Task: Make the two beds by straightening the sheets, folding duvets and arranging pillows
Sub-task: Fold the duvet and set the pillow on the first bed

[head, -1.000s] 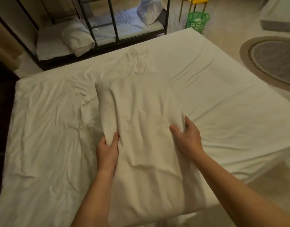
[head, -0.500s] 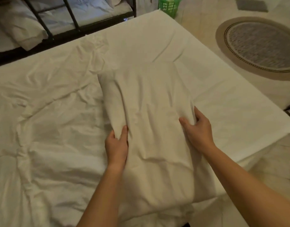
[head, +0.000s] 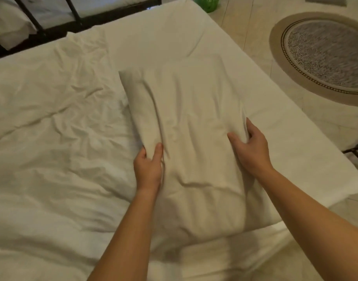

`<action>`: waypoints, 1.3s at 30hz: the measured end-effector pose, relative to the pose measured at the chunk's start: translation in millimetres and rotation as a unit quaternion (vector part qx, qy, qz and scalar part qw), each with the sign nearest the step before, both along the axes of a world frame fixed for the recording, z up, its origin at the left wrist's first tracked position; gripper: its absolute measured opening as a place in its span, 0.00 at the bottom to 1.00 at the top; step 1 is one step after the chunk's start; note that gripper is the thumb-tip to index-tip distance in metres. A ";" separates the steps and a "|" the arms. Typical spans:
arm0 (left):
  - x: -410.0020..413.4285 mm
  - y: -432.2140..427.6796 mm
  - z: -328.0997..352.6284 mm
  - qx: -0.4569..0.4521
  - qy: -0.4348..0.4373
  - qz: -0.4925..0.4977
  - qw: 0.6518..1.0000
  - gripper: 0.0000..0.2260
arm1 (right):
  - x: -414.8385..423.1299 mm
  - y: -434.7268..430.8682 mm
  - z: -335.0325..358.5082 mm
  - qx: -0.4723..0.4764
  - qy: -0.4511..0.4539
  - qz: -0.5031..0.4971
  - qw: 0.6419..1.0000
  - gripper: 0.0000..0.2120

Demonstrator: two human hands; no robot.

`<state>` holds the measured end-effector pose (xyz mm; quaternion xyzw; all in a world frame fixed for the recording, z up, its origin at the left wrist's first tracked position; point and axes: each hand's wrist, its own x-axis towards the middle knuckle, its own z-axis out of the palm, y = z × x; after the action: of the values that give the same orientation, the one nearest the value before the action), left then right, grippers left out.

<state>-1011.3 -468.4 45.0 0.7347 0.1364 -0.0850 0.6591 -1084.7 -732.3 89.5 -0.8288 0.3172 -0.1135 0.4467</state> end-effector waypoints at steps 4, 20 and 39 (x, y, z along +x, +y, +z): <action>-7.6 -24.7 -35.1 0.045 0.037 -0.027 0.998 0.16 | 1.8 -34.9 -29.2 -0.033 0.087 0.021 0.995 0.32; -28.6 22.5 -53.7 0.222 0.083 -0.159 0.958 0.26 | -35.4 0.4 -66.5 -0.182 0.273 0.050 0.943 0.42; -39.2 305.9 -36.5 0.302 0.048 -0.129 0.943 0.25 | -90.8 238.9 -39.3 -0.151 0.212 0.112 0.959 0.37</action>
<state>-1050.4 -162.5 8.5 0.9055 0.0911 -0.1593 0.3827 -1175.5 -493.4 50.2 -0.9217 0.2892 0.0688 0.2491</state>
